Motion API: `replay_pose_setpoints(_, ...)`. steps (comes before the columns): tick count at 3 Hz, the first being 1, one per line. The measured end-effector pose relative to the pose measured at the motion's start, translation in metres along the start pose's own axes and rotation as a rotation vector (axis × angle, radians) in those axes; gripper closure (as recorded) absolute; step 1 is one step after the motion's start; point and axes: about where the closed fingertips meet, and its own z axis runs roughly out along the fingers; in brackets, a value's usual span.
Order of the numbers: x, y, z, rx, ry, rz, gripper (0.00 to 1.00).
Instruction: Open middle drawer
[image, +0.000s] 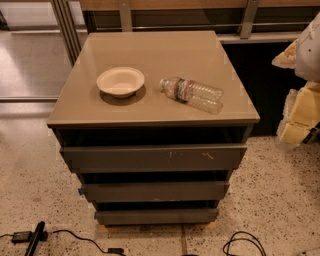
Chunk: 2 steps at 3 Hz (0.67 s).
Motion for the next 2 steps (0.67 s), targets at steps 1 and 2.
replay_pose_setpoints(1, 0.001, -0.002, 0.001, 0.007, -0.001, -0.005, 0.00)
replay_pose_setpoints(2, -0.002, 0.013, 0.029, -0.012, -0.081, -0.026, 0.00)
